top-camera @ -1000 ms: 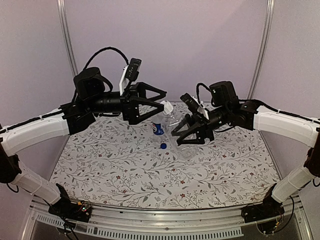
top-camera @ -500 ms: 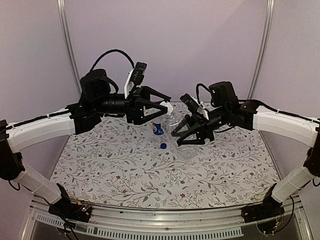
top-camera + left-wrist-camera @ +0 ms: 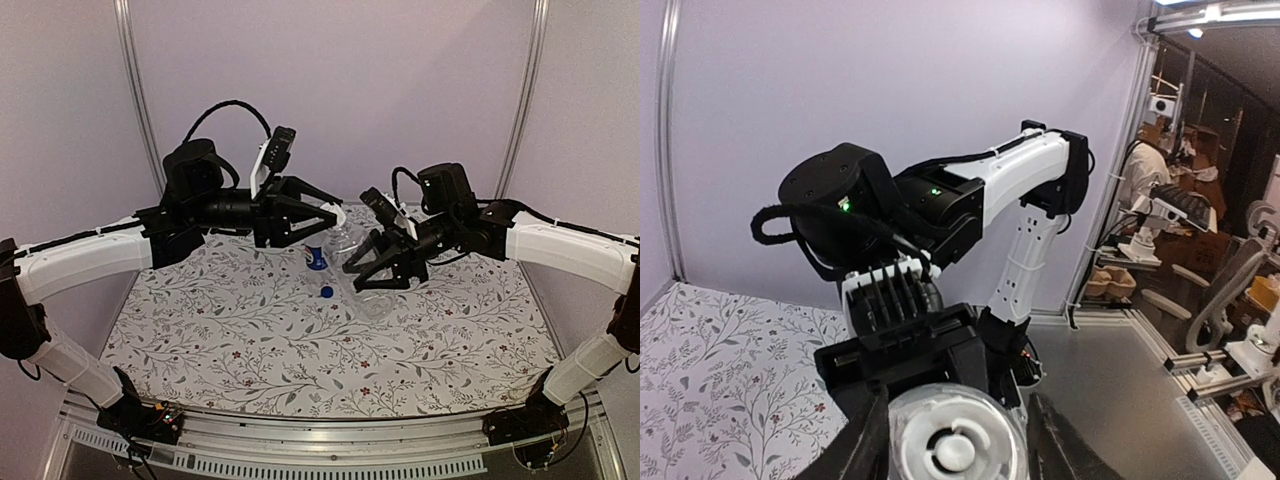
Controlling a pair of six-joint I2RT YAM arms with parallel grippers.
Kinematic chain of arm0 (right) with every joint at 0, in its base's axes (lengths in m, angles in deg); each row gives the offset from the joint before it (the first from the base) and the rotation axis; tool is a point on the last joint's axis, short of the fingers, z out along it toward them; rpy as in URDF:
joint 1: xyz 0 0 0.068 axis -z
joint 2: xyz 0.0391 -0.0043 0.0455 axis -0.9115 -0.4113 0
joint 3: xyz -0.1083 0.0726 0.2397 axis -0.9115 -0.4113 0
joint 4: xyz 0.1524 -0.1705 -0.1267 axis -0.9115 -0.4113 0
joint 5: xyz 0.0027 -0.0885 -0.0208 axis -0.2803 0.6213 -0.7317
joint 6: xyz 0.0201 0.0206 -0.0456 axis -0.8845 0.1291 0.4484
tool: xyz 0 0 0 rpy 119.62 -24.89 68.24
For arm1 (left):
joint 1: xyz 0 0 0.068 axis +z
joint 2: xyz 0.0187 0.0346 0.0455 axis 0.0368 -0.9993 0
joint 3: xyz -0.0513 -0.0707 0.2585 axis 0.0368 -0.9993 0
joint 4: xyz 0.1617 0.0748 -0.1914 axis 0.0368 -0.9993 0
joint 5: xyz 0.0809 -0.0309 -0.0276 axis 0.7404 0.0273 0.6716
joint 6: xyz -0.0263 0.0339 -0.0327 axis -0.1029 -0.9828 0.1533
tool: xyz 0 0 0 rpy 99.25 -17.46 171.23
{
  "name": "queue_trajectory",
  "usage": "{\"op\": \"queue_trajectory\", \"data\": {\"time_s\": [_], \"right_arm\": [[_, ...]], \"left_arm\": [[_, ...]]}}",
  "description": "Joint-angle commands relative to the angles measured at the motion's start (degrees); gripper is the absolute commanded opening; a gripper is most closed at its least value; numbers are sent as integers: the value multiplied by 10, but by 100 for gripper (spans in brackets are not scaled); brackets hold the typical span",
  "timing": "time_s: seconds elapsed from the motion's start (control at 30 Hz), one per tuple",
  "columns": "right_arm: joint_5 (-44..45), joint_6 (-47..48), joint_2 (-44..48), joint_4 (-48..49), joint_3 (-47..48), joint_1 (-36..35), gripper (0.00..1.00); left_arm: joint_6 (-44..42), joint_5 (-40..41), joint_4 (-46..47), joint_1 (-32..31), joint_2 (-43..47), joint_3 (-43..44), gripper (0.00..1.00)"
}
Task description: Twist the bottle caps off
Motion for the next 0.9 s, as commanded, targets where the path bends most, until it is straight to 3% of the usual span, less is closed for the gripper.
{"op": "queue_trajectory", "data": {"time_s": [0.0,0.3,0.63,0.77,0.87], "right_arm": [[3,6,-3,-5,2,-3,47],[17,8,1,-9,2,-3,47],[58,4,0,-9,0,-3,46],[71,2,1,-8,1,-3,46],[95,-3,3,-8,2,-3,46]], "left_arm": [[-1,-4,5,6,-8,11,43],[8,23,-10,7,2,14,23],[33,39,-27,8,13,26,12],[53,79,-48,9,19,34,0],[76,132,-81,11,24,46,0]]}}
